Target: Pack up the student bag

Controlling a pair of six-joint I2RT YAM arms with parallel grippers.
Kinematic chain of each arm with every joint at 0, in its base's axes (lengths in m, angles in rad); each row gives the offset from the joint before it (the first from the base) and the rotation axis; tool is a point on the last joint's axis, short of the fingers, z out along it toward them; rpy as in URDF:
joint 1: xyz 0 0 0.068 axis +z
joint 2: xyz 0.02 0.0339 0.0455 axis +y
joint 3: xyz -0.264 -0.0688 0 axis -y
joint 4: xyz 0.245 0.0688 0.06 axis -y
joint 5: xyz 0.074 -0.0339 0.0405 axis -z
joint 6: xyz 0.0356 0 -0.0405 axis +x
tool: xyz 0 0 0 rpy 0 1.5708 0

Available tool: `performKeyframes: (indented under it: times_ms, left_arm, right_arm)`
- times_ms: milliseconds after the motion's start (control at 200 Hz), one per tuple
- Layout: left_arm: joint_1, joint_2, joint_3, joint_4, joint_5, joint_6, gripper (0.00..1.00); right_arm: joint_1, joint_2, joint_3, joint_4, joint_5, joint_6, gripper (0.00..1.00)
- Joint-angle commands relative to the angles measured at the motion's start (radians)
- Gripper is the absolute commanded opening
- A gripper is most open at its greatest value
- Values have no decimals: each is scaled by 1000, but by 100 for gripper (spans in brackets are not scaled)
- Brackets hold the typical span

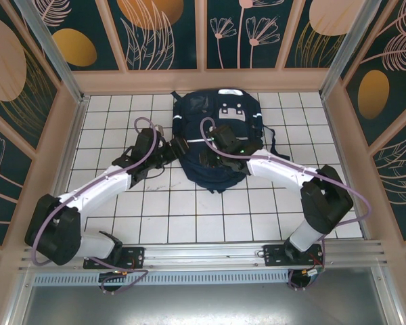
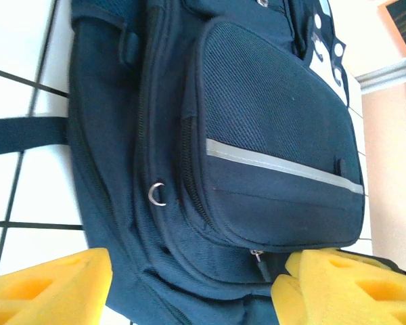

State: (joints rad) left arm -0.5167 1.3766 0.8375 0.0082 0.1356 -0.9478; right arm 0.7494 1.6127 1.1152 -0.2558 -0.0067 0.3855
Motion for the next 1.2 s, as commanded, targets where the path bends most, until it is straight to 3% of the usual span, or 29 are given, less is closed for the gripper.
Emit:
performKeyframes:
  times_ms: [0, 470, 876, 1091, 1196]
  left_arm:
    - [8, 52, -8, 109, 88, -76, 68]
    - [9, 225, 66, 241, 135, -198, 33]
    - [9, 285, 102, 256, 162, -234, 28]
    - [9, 251, 109, 312, 216, -283, 4]
    - [9, 223, 121, 301, 219, -283, 0]
  right_arm:
    - [-10, 1, 6, 19, 47, 53, 45]
    - [-22, -61, -44, 51, 59, 93, 46]
    - [-22, -98, -62, 47, 61, 90, 46]
    - [-1, -91, -66, 16, 85, 30, 46]
    - [4, -89, -63, -6, 108, 16, 46]
